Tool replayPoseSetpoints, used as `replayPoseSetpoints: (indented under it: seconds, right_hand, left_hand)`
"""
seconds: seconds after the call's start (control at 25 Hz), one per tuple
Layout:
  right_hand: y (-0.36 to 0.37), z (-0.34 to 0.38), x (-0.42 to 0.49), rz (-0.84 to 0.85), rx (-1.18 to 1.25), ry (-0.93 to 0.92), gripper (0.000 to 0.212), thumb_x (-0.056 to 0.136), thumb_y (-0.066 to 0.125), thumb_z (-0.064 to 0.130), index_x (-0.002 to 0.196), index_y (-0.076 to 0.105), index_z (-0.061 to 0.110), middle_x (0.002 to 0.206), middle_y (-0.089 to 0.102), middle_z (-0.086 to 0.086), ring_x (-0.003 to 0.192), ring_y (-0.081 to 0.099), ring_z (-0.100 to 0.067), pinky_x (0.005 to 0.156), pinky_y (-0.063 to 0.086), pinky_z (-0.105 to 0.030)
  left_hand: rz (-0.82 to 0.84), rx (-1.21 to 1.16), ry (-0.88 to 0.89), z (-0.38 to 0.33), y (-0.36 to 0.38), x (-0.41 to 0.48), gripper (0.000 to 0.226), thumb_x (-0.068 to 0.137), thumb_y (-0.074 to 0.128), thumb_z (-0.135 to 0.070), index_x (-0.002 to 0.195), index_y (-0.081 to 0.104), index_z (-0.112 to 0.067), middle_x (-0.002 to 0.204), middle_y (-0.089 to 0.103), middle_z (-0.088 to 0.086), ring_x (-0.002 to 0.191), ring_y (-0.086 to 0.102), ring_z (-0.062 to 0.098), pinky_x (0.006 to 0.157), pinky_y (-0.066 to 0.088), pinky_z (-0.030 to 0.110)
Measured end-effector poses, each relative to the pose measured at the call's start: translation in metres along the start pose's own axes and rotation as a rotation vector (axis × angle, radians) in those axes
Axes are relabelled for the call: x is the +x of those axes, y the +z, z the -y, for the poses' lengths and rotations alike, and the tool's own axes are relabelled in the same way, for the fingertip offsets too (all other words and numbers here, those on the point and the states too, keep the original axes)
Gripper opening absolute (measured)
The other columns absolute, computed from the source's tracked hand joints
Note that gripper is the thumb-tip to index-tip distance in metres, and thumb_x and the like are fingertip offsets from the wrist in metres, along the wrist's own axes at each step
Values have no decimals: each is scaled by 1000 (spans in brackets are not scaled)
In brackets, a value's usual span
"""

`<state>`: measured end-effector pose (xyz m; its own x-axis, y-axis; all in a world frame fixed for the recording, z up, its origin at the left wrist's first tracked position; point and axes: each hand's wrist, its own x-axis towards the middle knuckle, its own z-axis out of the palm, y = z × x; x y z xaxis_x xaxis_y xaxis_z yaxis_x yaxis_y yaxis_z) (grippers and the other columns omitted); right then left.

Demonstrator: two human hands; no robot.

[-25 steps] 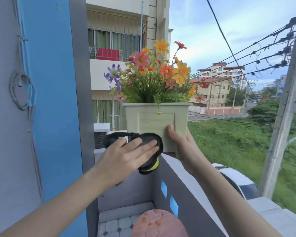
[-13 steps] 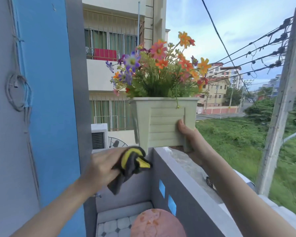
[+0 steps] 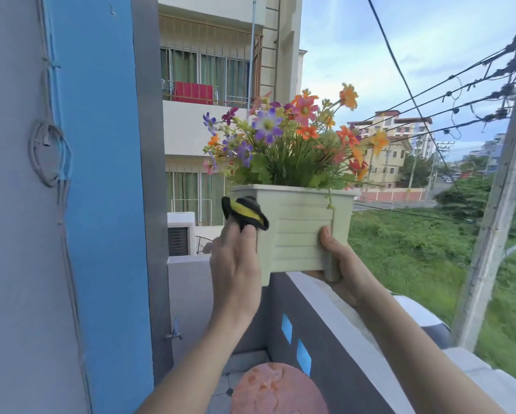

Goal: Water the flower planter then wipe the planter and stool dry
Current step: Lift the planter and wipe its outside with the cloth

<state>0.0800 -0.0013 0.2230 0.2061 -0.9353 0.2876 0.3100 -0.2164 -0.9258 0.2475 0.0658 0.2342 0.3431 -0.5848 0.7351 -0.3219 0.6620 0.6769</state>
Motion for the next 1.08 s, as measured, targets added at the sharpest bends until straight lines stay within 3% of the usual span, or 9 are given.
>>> replayPoseSetpoints:
  seconds: [0.12,0.24,0.32,0.4,0.52,0.72,0.8,0.92,1.08]
  right_hand:
    - [-3,-6,-5,7,82,20,80,64,75,54,129,59,12,104,77,1,92,74,-13,83,57,-38]
    - [-6,-8,-4,2,173,-1,91,33,91,59,111,68,17,105,77,-1,93,74,-16,80,59,-38]
    - [-9,0,-5,4,183,-10,71,52,84,56,108,68,16,101,78,-1,89,75,-16,76,61,-36]
    - [-11,9,-4,8,173,-23,45,74,60,44,107,65,14,90,79,2,81,76,-13,65,63,-30]
    - [-9,12,-6,34,97,-6,45,73,59,45,106,66,16,90,79,3,81,75,-11,68,63,-30]
    - [-12,3,-6,53,124,15,81,33,92,60,102,77,19,115,74,-5,107,70,-22,92,53,-43]
    - [-14,6,-1,41,112,6,91,32,91,61,109,71,19,116,74,-4,108,69,-21,93,53,-43]
    - [-15,11,5,39,83,2,90,35,90,62,110,69,18,112,75,-3,104,71,-19,87,59,-38]
    - [-6,5,3,36,116,61,74,57,80,56,115,67,13,105,77,-3,95,74,-19,74,63,-35]
  left_hand:
    - [-41,96,193,24,7,13,38,93,34,-35,106,64,-15,107,64,-7,102,53,10,87,40,30]
    - [-59,70,41,43,16,17,36,90,33,-43,93,62,-23,80,58,-17,86,54,27,71,39,33]
    - [-40,4,13,43,18,-1,31,89,37,-46,94,64,-31,73,54,-16,78,53,25,65,38,25]
    - [-35,-6,212,32,14,-11,39,91,44,-44,110,68,-20,84,57,-13,75,50,16,67,37,10]
    - [-44,93,405,30,13,15,44,92,47,-33,124,59,-6,95,63,3,79,46,16,71,40,12]
    - [-98,128,-4,57,14,37,30,94,43,-22,93,63,2,68,40,-5,79,49,31,63,39,37]
    - [-34,48,-18,52,12,17,25,93,47,-26,85,64,-12,71,44,-2,75,54,29,59,39,32]
    - [-1,18,305,25,6,7,39,90,47,-31,115,67,-9,78,55,-3,70,49,8,65,38,10]
    - [-137,164,426,18,8,44,39,88,46,-19,121,61,-6,69,52,-14,76,42,12,66,34,1]
